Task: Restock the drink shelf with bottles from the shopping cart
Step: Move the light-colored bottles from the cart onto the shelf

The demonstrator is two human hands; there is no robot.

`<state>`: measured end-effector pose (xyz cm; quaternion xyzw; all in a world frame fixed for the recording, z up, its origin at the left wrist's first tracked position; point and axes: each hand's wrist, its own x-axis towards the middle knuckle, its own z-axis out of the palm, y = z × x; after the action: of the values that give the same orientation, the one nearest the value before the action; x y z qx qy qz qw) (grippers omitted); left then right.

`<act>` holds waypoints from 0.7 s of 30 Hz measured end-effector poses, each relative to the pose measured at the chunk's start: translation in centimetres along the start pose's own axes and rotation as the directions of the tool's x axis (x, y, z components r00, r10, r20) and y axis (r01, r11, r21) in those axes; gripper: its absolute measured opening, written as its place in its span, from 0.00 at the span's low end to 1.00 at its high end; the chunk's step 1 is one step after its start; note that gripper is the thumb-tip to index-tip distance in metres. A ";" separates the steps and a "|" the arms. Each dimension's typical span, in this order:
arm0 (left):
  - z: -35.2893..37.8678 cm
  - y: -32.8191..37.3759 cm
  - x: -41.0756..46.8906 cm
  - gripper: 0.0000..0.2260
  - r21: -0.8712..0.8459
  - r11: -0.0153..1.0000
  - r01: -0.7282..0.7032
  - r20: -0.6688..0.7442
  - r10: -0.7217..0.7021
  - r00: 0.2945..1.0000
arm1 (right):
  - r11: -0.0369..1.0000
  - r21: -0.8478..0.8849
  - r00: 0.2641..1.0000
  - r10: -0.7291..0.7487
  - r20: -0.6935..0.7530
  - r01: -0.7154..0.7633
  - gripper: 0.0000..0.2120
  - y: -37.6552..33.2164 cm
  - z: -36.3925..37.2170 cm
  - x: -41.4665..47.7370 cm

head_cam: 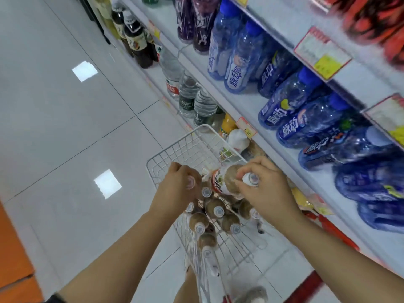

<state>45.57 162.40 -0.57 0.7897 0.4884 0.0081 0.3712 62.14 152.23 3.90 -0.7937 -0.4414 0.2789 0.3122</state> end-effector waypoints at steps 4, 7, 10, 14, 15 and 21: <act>-4.0 5.4 -4.6 0.12 -0.080 0.988 -0.129 -0.107 0.120 0.987 | 0.991 0.004 0.988 -0.130 -0.085 0.131 0.17 -3.3 -6.3 -4.0; -6.8 10.5 -8.3 0.12 -0.090 0.969 -0.229 -0.201 0.208 0.957 | 0.984 0.026 0.972 -0.169 -0.160 0.175 0.17 -5.7 -11.6 -7.6; -9.3 16.2 -11.9 0.13 -0.073 0.927 -0.367 -0.326 0.325 0.888 | 0.973 0.025 0.950 -0.218 -0.225 0.229 0.16 -8.1 -17.2 -11.5; -11.6 23.8 -16.6 0.11 -0.077 0.825 -0.560 -0.477 0.463 0.747 | 0.930 -0.077 0.874 -0.363 -0.324 0.359 0.16 -11.1 -24.5 -16.9; -11.9 25.5 -17.5 0.11 -0.066 0.797 -0.601 -0.514 0.489 0.705 | 0.919 -0.107 0.852 -0.393 -0.345 0.380 0.16 -11.7 -26.2 -18.1; -13.2 35.2 -23.0 0.15 0.136 0.503 -0.854 -0.750 0.616 0.243 | 0.803 -0.347 0.621 -0.595 -0.509 0.485 0.13 -13.6 -34.3 -25.6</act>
<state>55.56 143.47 37.97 0.7831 0.1468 0.5658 0.2122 68.00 126.88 40.54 -0.6930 -0.5615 -0.1320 0.4325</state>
